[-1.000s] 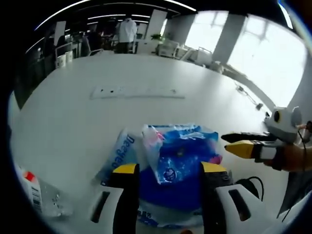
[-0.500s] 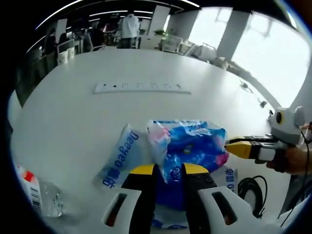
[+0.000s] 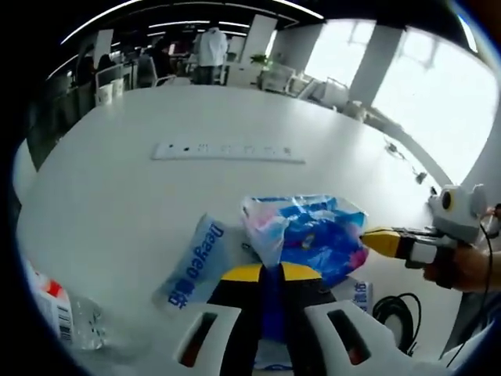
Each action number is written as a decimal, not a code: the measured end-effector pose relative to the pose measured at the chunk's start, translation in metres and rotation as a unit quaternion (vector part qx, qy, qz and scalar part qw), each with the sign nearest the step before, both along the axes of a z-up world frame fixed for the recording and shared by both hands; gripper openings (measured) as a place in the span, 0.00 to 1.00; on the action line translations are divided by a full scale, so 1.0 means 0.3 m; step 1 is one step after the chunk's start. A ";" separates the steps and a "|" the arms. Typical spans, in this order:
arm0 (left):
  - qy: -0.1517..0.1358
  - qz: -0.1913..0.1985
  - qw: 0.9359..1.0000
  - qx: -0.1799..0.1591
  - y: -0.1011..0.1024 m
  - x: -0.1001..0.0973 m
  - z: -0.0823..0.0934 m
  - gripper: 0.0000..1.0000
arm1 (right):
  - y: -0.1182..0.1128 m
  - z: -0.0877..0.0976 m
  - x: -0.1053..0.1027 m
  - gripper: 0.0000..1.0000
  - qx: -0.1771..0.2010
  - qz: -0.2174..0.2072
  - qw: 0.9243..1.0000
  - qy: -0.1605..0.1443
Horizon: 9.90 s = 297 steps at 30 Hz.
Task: Arrange the tabletop items into an orderly group along one side of the table until the central work area is clear of visible clutter.
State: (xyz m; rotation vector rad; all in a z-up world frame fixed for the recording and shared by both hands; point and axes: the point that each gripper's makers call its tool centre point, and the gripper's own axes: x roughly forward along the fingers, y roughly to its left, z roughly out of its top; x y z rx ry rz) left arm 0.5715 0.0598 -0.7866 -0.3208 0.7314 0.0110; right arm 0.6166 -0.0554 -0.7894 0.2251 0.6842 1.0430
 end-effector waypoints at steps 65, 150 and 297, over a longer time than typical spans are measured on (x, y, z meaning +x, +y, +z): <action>0.011 -0.151 0.988 -0.028 -0.573 0.052 -0.012 0.02 | -0.574 0.042 0.068 0.00 -0.028 -0.201 0.979 -0.012; 0.022 -0.096 0.995 -0.006 -0.502 0.037 -0.039 0.44 | -0.558 -0.008 0.046 0.42 -0.031 -0.191 0.981 -0.016; 0.091 -0.035 0.995 0.022 0.209 -0.149 -0.159 0.09 | 0.005 -0.088 -0.337 0.00 -0.039 -0.136 0.987 0.076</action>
